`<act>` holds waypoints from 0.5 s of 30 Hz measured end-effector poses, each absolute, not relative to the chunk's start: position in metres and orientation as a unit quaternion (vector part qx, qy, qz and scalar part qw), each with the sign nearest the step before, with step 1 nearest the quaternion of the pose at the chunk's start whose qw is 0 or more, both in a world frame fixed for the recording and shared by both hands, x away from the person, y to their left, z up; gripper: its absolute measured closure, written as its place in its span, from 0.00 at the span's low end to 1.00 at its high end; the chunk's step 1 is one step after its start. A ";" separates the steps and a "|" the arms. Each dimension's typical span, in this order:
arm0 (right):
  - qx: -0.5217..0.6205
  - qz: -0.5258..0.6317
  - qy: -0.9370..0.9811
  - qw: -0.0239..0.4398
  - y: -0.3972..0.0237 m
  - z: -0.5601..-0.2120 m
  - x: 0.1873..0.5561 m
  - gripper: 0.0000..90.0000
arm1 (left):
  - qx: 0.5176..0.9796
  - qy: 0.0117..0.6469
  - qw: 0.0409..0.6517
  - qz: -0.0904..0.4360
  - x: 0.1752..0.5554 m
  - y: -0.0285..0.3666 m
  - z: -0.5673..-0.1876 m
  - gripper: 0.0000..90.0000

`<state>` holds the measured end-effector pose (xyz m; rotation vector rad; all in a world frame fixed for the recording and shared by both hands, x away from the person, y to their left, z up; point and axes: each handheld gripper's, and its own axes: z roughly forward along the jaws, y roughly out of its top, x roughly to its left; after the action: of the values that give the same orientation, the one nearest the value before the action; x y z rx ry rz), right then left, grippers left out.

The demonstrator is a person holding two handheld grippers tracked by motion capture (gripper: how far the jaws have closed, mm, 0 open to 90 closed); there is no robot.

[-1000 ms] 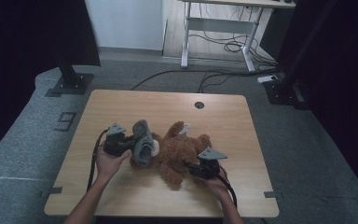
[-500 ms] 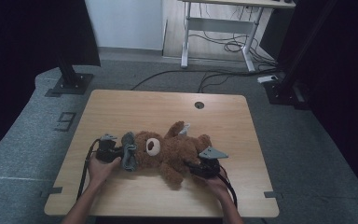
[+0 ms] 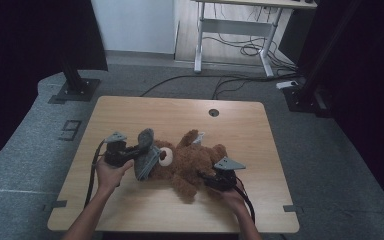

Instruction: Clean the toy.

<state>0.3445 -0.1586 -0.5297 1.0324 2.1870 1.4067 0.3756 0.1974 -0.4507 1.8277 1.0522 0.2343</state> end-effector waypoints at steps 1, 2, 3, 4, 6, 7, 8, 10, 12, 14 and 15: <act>0.364 0.496 0.770 0.171 -0.159 -0.530 0.345 0.56 | 0.756 0.425 0.487 0.098 0.376 0.190 -0.447 0.85; 0.364 0.496 0.770 0.171 -0.159 -0.530 0.345 0.56 | 0.761 0.417 0.487 0.097 0.377 0.182 -0.444 0.85; 0.364 0.496 0.770 0.171 -0.159 -0.530 0.345 0.56 | 0.765 0.411 0.487 0.098 0.378 0.174 -0.440 0.85; 0.364 0.496 0.770 0.171 -0.159 -0.530 0.345 0.56 | 0.770 0.403 0.485 0.098 0.379 0.165 -0.438 0.85; 0.365 0.496 0.769 0.171 -0.159 -0.530 0.344 0.56 | 0.777 0.388 0.487 0.094 0.379 0.146 -0.433 0.85; 0.365 0.496 0.770 0.171 -0.158 -0.530 0.344 0.56 | 0.783 0.378 0.485 0.091 0.379 0.136 -0.431 0.85; 0.364 0.495 0.770 0.171 -0.158 -0.530 0.344 0.56 | 0.792 0.365 0.481 0.092 0.378 0.125 -0.429 0.85; 0.363 0.496 0.770 0.172 -0.158 -0.530 0.344 0.56 | 0.806 0.345 0.473 0.093 0.377 0.102 -0.427 0.85; 0.363 0.495 0.770 0.172 -0.158 -0.530 0.344 0.56 | 0.818 0.328 0.465 0.088 0.376 0.082 -0.427 0.85; 0.362 0.495 0.770 0.173 -0.158 -0.530 0.344 0.56 | 0.824 0.318 0.461 0.083 0.376 0.065 -0.427 0.85; 0.362 0.495 0.771 0.174 -0.158 -0.530 0.344 0.56 | 0.832 0.311 0.452 0.086 0.376 0.051 -0.429 0.85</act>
<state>0.3438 -0.1585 -0.5298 1.0258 2.1855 1.4023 0.3759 0.0506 -0.4294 2.0540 0.7681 0.2113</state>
